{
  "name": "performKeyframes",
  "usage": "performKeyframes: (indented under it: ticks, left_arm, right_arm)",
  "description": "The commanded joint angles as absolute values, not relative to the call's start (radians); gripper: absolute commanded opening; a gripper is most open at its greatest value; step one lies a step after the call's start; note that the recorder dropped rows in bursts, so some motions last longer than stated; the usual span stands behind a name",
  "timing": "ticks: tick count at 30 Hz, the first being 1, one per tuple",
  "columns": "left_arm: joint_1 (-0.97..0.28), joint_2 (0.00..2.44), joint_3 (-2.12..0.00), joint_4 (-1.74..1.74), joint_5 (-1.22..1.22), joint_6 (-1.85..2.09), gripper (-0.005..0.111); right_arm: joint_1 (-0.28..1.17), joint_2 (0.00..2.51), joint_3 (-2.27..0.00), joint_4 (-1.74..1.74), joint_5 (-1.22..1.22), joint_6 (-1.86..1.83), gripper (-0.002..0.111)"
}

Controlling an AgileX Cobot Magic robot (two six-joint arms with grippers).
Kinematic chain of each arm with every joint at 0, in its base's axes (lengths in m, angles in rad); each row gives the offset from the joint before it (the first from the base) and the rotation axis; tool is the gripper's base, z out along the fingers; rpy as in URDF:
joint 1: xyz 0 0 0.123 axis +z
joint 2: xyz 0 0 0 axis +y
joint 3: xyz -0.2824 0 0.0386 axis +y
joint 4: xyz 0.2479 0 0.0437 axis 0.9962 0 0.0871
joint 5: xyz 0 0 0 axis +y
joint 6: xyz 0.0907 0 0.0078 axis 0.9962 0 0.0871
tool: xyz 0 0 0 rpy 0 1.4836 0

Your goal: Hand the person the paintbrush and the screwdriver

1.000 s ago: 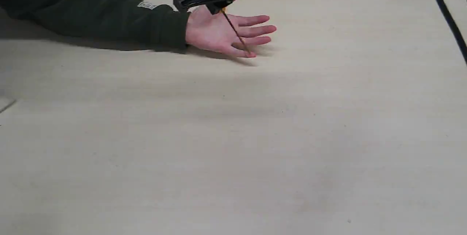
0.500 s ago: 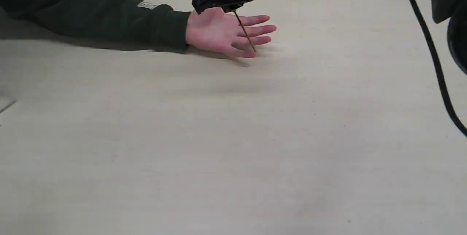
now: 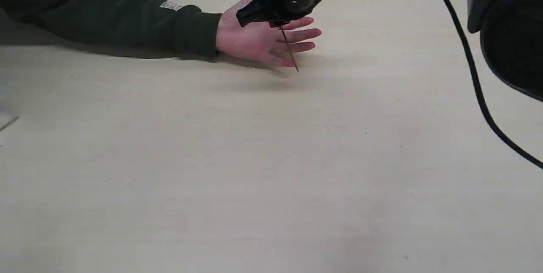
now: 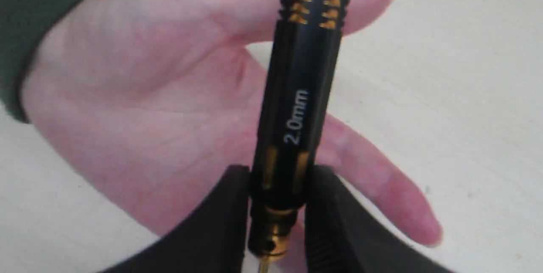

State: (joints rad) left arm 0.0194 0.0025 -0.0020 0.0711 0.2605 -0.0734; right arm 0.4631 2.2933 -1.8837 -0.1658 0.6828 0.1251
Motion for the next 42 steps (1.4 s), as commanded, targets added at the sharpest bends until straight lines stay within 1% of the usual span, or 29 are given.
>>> performKeyframes:
  ticks: [1,3,7,9,10,17,25,28,30,35,42]
  left_arm:
    - [0.011,0.000,0.000,0.070,0.250,-0.075,0.000]
    - [0.011,0.000,0.000,0.070,0.247,-0.075,0.000]
    - [0.011,0.000,0.000,0.070,0.249,-0.075,0.000]
    - [0.011,0.000,0.000,0.070,0.249,-0.075,0.000]
    - [0.011,0.000,0.000,0.070,0.249,-0.075,0.000]
    - [0.011,0.000,0.000,0.070,0.249,-0.075,0.000]
    - [0.011,0.000,0.000,0.070,0.249,-0.075,0.000]
    - [0.011,0.000,0.000,0.070,0.249,-0.075,0.000]
    - [0.011,0.000,0.000,0.070,0.249,-0.075,0.000]
    - [0.011,0.000,0.000,0.067,0.250,-0.075,0.000]
    - [0.011,0.000,0.000,0.067,0.250,-0.075,0.000]
  right_arm:
    - [0.443,2.291,-1.883,-0.164,0.666,0.140,0.008]
    - [0.444,2.291,-1.883,-0.164,0.666,0.140,0.017]
    - [0.444,2.291,-1.883,-0.155,0.664,0.140,0.040]
    - [0.444,2.291,-1.883,-0.155,0.662,0.153,0.047]
    - [0.443,2.291,-1.883,-0.155,0.659,0.153,0.048]
    - [0.443,2.278,-1.883,-0.155,0.673,0.153,0.048]
    - [0.416,2.175,-1.871,-0.153,0.707,0.153,0.048]
    - [0.406,2.107,-1.821,-0.146,0.700,0.153,0.047]
    - [0.404,2.054,-1.771,-0.146,0.682,0.153,0.044]
    - [0.414,1.905,-1.558,-0.120,0.570,0.153,0.025]
    - [0.436,1.666,-1.241,-0.043,0.409,0.153,0.006]
